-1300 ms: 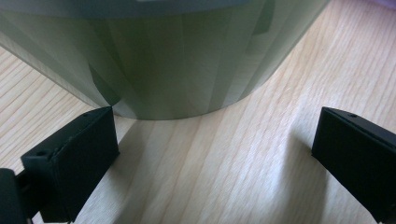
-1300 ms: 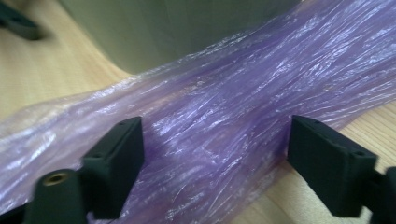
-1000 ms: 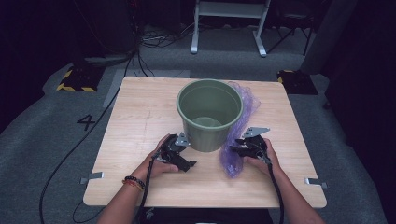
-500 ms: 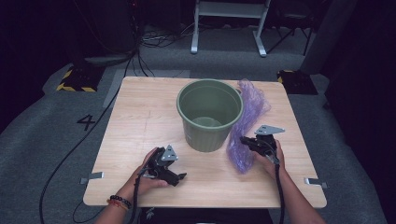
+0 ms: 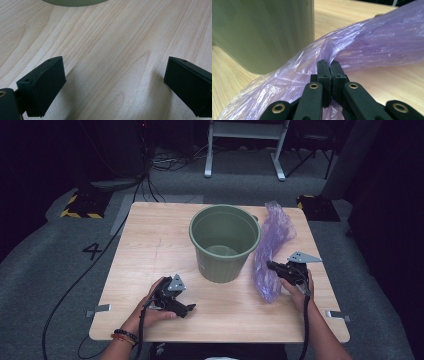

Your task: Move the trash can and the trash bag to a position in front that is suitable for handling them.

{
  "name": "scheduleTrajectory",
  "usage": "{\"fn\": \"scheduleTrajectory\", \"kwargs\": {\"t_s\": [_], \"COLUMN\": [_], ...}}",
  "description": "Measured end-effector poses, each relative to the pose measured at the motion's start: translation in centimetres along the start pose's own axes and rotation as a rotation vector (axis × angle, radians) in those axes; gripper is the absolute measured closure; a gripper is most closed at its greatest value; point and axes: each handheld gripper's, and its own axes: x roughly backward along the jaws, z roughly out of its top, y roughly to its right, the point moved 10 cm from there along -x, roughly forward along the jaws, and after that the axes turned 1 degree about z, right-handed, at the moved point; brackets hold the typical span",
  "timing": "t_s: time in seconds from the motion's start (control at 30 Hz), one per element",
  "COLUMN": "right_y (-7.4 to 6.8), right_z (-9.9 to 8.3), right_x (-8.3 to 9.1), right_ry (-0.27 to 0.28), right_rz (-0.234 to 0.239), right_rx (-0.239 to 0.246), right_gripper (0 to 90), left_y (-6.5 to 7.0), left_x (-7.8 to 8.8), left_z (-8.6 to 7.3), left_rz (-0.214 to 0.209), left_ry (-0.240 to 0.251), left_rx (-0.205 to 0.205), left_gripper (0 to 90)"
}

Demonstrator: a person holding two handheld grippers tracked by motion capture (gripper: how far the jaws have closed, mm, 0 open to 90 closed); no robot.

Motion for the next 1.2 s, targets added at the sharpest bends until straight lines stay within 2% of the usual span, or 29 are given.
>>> {"fn": "scheduleTrajectory", "kwargs": {"t_s": [0.17,0.5,0.67,0.83,1.0,1.2], "right_y": [-0.1,0.3,0.7,0.7,0.5,0.5], "right_z": [0.8,1.2,2.4,3.3,4.0,5.0], "right_x": [0.5,0.9,1.2,1.4,1.4,1.7], "right_ry": [0.039,0.063,0.102,0.125,0.135,0.163], "right_rz": [-0.007,-0.012,-0.012,-0.012,-0.017,-0.024], "right_rx": [-0.006,-0.020,-0.035,-0.033,-0.004,-0.011], "right_gripper": [88.8,88.8,88.8,88.9,88.9,88.9], "left_y": [0.0,0.0,0.0,0.0,0.0,0.0], "left_x": [0.0,-0.1,-0.1,0.0,0.0,0.0], "left_z": [0.0,0.1,0.1,0.1,0.0,0.0], "left_rz": [0.005,0.004,0.011,0.012,0.013,0.011], "left_ry": [-0.001,0.000,0.001,0.001,0.001,0.001], "left_rx": [0.005,0.006,0.010,0.012,0.014,0.014], "left_gripper": [3.4,3.4,3.5,3.6,3.6,3.8]}}
